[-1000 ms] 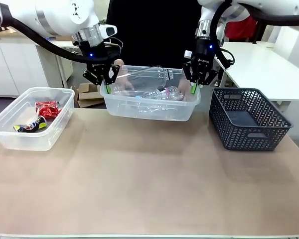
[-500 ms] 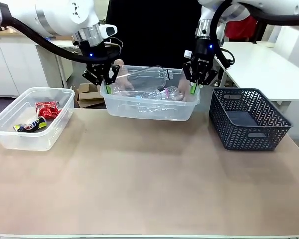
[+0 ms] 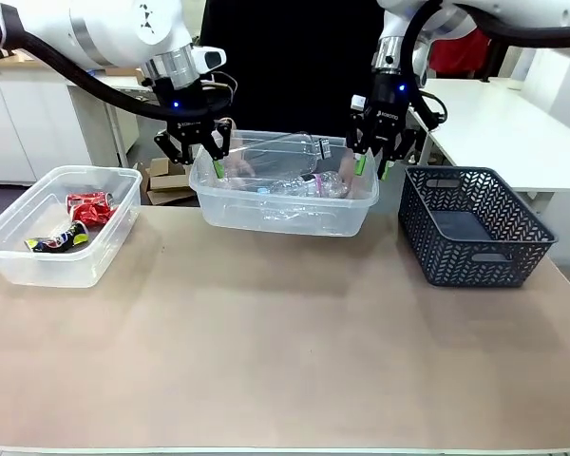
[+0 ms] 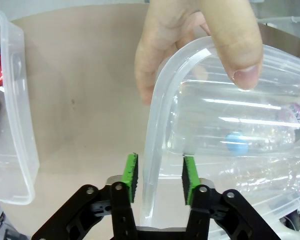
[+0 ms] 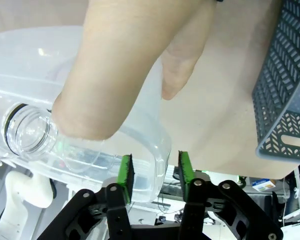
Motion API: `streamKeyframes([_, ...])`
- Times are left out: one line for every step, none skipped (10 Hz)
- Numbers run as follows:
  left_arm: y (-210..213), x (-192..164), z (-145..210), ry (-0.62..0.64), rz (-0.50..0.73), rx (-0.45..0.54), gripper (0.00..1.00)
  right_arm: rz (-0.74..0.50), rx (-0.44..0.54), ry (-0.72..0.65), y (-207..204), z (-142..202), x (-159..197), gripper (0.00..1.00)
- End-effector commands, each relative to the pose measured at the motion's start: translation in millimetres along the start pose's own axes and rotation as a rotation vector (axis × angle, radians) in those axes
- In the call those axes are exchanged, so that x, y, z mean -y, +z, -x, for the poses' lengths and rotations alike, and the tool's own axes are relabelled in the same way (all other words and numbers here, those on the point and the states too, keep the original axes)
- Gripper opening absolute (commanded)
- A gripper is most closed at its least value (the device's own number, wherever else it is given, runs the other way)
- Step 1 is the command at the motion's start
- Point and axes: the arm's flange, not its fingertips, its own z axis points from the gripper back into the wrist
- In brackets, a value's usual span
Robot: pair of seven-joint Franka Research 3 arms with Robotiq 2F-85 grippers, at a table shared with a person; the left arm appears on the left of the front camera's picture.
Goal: Sort the waste into each basket.
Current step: Release the Organizing box you were holding.
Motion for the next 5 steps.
streamKeyframes([6, -1, 2, 0.018, -0.019, 0.002, 0.86, 0.004, 0.025, -0.010, -2, 3, 2, 1.00])
streamKeyframes([8, -2, 2, 0.019, -0.016, 0.007, 0.96, 0.000, 0.040, -0.012, -1, 6, 4, 1.00])
streamKeyframes([16, -10, 6, 0.025, 0.008, 0.017, 1.00, -0.006, 0.055, -0.021, 0, 11, 10, 1.00])
streamKeyframes([16, -10, 6, 0.025, 0.008, 0.017, 1.00, -0.006, 0.055, -0.021, 0, 11, 10, 1.00])
streamKeyframes([19, -14, 8, 0.043, 0.027, 0.029, 1.00, -0.004, 0.061, -0.020, 0, 12, 10, 1.00])
